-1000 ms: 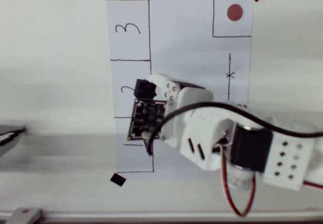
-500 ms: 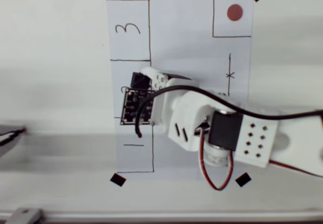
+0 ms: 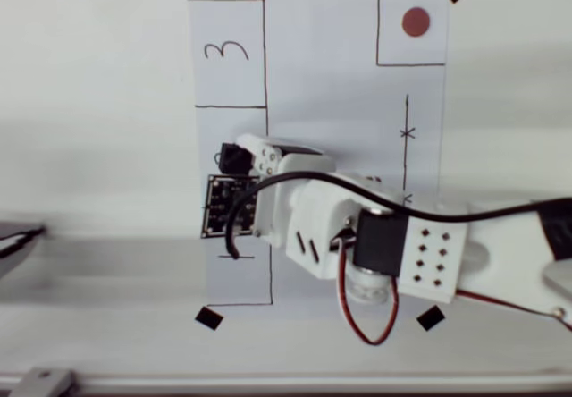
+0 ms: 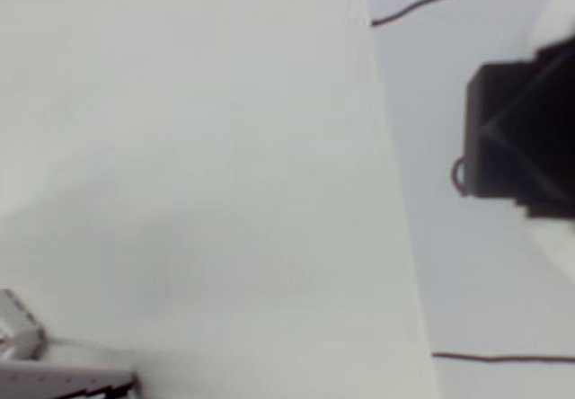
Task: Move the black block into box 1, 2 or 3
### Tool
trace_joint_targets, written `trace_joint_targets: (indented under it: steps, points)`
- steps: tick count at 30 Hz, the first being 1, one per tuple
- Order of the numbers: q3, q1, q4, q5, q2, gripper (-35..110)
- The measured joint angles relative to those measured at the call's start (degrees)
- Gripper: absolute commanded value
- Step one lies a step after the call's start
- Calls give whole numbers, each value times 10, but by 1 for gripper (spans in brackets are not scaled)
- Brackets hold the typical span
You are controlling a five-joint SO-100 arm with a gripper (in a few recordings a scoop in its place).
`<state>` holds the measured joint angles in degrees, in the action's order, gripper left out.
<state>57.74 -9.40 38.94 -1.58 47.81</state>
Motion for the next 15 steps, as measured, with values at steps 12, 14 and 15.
trace_joint_targets:
  steps: [12, 14, 15]
  points:
    - [0, 0, 0, 10, 0, 26]
    - [0, 0, 0, 10, 0, 26]
    - [0, 0, 0, 10, 0, 26]
